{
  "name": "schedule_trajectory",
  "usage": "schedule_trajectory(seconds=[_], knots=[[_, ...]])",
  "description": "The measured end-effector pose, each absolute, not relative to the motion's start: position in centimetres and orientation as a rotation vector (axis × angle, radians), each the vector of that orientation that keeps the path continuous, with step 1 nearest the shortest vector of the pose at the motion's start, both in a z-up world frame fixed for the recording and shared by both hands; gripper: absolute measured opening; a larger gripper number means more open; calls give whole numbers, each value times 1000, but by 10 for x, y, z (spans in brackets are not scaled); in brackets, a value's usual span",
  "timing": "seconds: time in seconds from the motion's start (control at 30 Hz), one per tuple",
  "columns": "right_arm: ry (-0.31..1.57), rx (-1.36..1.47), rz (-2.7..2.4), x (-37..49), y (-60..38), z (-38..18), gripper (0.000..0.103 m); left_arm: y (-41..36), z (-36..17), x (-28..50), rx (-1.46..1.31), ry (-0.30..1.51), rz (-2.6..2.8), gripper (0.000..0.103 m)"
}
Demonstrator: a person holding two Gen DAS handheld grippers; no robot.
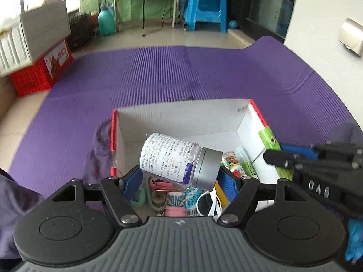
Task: Organize rigid objects
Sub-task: 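Carry the pill bottle and green tube over the red shoebox with both tools, then open both tools to release the bottle and tube into the box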
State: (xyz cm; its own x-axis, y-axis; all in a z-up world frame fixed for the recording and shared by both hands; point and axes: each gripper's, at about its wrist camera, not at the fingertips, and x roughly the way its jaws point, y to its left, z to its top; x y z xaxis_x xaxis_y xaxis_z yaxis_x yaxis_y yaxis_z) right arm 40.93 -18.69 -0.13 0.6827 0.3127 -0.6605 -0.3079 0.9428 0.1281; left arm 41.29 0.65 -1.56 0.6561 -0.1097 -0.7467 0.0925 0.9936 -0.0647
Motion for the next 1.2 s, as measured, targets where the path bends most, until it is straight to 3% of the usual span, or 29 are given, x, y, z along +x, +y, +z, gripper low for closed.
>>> schedule_trajectory(seconds=[0.33, 0.73, 1.2], knots=[[834, 14, 328, 443, -175, -60, 15, -2, -72, 461, -10, 923, -112, 73], [881, -20, 327, 447, -172, -86, 16, 0, -103, 471, 4, 980, -145, 71], [881, 25, 332, 434, -182, -82, 30, 7, -105, 455, -31, 989, -130, 72]])
